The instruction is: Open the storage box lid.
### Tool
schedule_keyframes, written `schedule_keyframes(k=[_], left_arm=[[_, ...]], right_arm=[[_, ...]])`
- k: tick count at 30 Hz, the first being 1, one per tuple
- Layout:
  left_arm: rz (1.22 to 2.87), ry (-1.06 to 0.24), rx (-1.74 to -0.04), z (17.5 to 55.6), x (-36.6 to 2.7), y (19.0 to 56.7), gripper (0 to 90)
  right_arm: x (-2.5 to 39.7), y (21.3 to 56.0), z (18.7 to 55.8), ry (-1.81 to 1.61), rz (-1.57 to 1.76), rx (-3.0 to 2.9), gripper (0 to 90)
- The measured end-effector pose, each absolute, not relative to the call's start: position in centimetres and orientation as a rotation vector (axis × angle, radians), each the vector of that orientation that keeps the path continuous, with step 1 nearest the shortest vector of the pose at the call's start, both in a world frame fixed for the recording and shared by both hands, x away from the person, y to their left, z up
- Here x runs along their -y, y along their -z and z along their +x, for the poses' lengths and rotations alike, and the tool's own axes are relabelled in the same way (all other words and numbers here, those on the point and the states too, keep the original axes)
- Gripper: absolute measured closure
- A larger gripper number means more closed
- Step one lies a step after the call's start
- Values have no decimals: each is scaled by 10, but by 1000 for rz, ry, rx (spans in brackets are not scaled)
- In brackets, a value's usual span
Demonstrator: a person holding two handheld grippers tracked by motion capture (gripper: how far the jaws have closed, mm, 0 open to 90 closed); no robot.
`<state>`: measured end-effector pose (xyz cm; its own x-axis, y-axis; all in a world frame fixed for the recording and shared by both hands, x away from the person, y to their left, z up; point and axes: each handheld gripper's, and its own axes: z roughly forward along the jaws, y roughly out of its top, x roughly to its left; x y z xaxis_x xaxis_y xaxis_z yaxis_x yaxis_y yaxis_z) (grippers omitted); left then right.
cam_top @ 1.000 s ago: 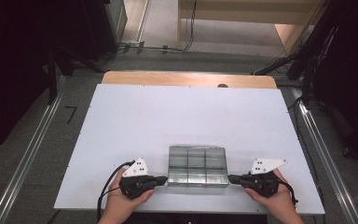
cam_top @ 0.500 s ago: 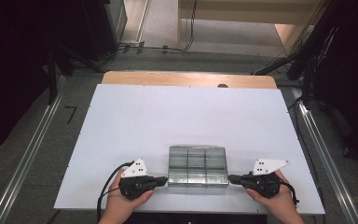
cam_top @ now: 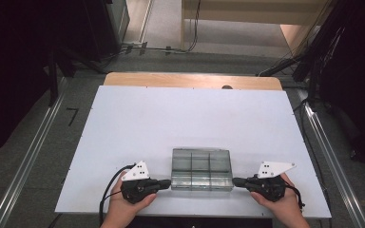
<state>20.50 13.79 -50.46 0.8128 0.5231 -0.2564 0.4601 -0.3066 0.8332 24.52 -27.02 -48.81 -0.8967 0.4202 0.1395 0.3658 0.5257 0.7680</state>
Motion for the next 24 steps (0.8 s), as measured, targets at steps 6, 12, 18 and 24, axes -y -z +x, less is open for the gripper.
schedule_keyframes(k=[6,12,18,24], left_arm=[[1917,-87,-722,203,-137,501,899],[1879,-94,-703,202,-136,497,898],[1828,-114,-702,201,-136,493,898],[1803,-138,-694,201,-137,489,898]], right_arm=[[269,485,244,-1346,693,-2680,883],[268,479,241,-1374,687,-2650,884],[268,472,238,-1403,699,-2614,883],[265,465,235,-1414,708,-2586,884]])
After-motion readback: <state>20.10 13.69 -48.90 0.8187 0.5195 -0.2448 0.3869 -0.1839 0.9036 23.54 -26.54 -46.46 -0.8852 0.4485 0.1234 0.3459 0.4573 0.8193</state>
